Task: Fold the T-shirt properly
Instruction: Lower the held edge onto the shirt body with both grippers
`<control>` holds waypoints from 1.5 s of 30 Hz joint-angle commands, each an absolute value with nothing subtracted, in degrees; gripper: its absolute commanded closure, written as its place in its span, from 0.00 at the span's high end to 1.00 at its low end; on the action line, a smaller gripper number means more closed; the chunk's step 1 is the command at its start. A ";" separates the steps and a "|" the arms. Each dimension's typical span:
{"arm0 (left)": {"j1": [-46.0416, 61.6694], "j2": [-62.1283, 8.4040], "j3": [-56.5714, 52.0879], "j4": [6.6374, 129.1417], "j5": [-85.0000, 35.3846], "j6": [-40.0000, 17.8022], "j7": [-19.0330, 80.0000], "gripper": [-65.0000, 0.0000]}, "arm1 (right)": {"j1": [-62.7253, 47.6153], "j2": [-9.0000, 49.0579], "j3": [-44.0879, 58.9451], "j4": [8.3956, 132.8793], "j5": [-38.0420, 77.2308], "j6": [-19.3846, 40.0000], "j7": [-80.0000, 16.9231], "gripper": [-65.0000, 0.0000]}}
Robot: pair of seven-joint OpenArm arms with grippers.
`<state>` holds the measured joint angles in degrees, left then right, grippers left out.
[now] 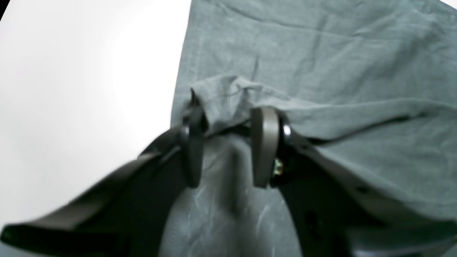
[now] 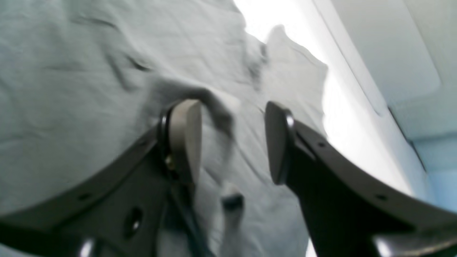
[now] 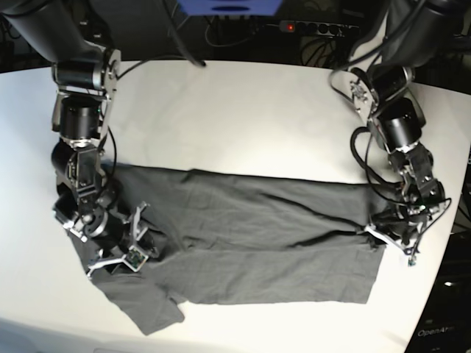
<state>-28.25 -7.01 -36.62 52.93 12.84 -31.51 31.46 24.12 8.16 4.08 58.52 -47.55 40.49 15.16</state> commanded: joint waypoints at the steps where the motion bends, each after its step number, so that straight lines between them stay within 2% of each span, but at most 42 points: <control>1: -30.02 -7.87 -36.44 54.20 12.18 -31.87 29.93 0.32 | 26.07 8.57 4.26 59.65 -46.73 40.00 16.48 0.45; 7: -30.02 -7.87 -36.70 56.13 12.18 -35.82 29.93 0.30 | 25.45 9.01 6.02 59.82 -46.73 40.00 16.48 0.45; 14: -29.93 -7.43 -36.70 62.64 12.18 -36.18 30.55 0.30 | 25.54 9.10 7.08 60.00 -46.73 40.00 16.48 0.46; 20: -28.00 -6.55 -36.70 65.71 12.18 -36.18 30.64 0.30 | 21.14 7.87 7.08 68.70 -46.73 40.00 13.49 0.44; 23: -26.33 -5.93 -36.70 67.91 12.18 -36.18 30.64 0.30 | 19.21 6.46 7.08 74.07 -46.73 40.00 11.38 0.30; 27: -24.57 -5.85 -36.70 69.58 12.18 -36.18 30.64 0.30 | 15.78 4.00 6.81 80.75 -46.73 40.00 7.43 0.00; 36: -22.90 -5.85 -36.70 70.46 12.18 -36.18 30.64 0.30 | 11.12 1.80 6.90 82.59 -46.20 40.00 7.43 0.01; 45: -22.90 -5.85 -36.70 70.46 12.18 -36.18 30.64 0.30 | 15.43 2.15 7.08 67.56 -46.20 40.00 16.22 0.01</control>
<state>-21.43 -5.37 -36.86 69.28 12.99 -36.21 32.18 13.67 1.85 7.01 66.28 -47.44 40.75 14.63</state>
